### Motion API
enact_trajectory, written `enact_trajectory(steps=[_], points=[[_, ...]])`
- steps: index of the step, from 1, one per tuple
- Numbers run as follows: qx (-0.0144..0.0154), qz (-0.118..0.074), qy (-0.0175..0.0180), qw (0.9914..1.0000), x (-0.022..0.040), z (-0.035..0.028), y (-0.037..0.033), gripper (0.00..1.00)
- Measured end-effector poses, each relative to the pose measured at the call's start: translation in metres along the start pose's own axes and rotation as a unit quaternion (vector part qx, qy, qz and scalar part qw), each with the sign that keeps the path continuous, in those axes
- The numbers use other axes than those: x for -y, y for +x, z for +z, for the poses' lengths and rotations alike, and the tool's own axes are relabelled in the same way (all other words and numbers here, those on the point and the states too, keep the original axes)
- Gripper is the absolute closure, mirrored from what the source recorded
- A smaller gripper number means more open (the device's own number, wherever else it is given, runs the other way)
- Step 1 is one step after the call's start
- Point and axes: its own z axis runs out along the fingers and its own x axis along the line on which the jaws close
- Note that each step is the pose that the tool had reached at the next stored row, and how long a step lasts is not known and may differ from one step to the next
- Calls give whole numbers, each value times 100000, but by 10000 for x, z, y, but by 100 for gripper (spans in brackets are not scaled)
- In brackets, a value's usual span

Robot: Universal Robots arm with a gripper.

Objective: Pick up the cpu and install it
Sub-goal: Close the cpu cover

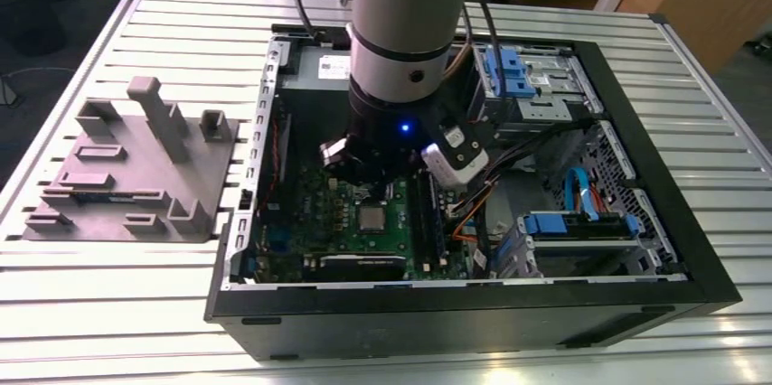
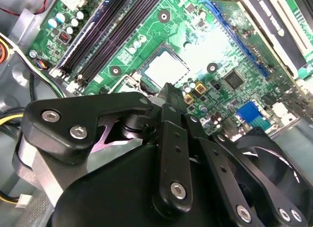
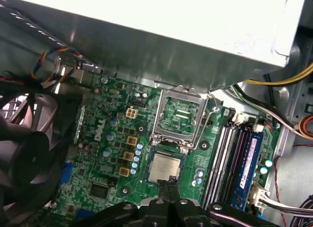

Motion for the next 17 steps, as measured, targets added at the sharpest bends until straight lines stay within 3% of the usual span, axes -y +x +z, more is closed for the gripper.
enact_trajectory(steps=[5,9,17], points=[[-7,-417,9,99999,3,1,-13,90],[3,-2728,63,99963,4,2,-14,90],[16,-7646,172,99707,4,2,-14,90]])
